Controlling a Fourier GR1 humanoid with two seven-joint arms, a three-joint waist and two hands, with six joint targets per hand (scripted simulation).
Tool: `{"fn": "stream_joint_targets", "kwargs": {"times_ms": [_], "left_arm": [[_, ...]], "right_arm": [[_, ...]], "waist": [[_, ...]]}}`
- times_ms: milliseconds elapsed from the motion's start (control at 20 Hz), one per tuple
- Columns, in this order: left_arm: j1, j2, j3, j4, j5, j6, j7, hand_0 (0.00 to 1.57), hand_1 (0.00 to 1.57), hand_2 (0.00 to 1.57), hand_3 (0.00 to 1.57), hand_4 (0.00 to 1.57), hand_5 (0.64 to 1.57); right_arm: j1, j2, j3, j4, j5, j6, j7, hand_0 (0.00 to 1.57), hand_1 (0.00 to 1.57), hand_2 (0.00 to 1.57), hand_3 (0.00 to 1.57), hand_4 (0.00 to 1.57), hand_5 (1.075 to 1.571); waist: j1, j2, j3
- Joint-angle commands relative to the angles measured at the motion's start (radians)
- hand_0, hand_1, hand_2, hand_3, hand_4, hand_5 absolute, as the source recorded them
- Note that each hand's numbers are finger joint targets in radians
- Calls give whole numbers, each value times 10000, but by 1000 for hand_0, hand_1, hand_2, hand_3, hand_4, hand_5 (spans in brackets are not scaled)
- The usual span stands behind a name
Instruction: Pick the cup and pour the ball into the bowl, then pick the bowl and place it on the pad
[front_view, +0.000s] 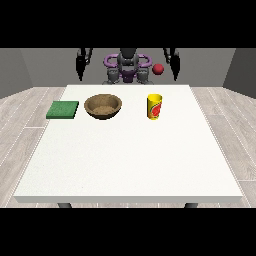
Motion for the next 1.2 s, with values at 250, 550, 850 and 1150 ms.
{"fn": "stream_joint_targets", "kwargs": {"times_ms": [250, 550, 850, 1150], "left_arm": [[-294, 405, 44, -1145, 147, -164, 978, 0, 0, 0, 0, 0, 1535], [-1058, -1062, 226, -2312, 2773, 110, 3520, 0, 0, 0, 0, 0, 1541], [-370, -945, -75, -3083, 2922, 76, 3850, 0, 0, 0, 0, 0, 1535], [-2658, -338, 929, -1851, 2172, -191, 1379, 0, 0, 0, 0, 0, 1512]], "right_arm": [[-146, -632, -159, -1060, -23, 107, 1077, 0, 0, 0, 305, 1058, 1571], [-1587, 1188, 2489, -2175, -159, -2204, 4005, 0, 0, 0, 0, 783, 1571], [-2073, 1210, 5015, -2808, 647, -4972, 5434, 0, 0, 0, 0, 512, 1571], [-4691, 1140, 3744, -2144, 1354, -3918, 4325, 0, 0, 0, 0, 0, 1570]], "waist": [[-179, -2851, -87], [507, -5165, -73], [73, -4376, -52], [-689, -612, -54]]}}
